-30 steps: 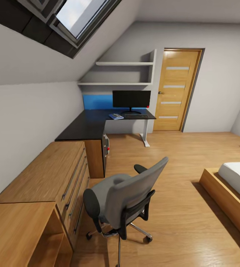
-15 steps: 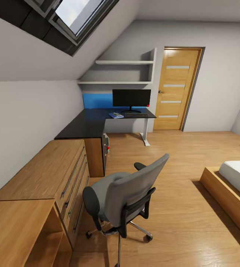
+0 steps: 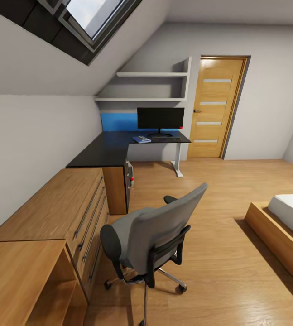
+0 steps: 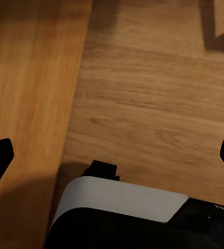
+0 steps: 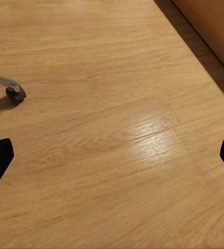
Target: In the bedroom, organize the workspace by keeping the computer under the desk, ensuring the monitor is on the desk, placing the keyboard on the desk next to the monitor, placing the mouse on the desk next to the keyboard, moving the folder from the swivel chair onto the desk next to the mouse, stacking the notebook on top of the folder with the pen on top of the notebook, and positioning the swivel chair next to the desk.
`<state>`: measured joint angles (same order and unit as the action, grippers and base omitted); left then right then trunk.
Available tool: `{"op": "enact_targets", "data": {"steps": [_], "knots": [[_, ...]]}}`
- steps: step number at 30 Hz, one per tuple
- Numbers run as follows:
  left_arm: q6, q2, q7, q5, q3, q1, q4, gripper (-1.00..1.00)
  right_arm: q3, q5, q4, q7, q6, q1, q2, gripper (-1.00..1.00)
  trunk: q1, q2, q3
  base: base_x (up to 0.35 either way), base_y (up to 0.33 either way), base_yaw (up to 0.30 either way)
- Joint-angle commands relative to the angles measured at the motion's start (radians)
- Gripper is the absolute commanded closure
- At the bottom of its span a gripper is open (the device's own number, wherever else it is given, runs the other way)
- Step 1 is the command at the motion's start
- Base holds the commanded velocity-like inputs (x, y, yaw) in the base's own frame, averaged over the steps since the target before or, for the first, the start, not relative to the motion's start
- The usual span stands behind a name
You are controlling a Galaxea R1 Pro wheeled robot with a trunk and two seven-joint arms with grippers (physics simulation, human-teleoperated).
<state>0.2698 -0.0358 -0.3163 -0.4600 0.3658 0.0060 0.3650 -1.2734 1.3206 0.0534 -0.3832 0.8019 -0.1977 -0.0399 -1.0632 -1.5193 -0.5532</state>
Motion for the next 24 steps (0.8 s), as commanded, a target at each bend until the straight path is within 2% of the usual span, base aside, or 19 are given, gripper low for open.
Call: {"op": "enact_targets", "data": {"steps": [1, 24], "knots": [[0.003, 0.001, -0.007, -0.008, 0.009, 0.0, 0.002, -1.0, -0.009, 0.002, 0.003, -0.01, 0.0, 0.0, -0.001, -1.0, -0.004, -0.008, -0.004, 0.0, 0.0, 0.0], [0.003, 0.002, -0.007, -0.009, 0.009, 0.0, 0.002, -1.0, -0.007, 0.002, 0.003, -0.01, 0.0, 0.0, -0.002, -1.0, -0.092, -0.169, -0.076, 0.0, 0.0, 0.0]]}}
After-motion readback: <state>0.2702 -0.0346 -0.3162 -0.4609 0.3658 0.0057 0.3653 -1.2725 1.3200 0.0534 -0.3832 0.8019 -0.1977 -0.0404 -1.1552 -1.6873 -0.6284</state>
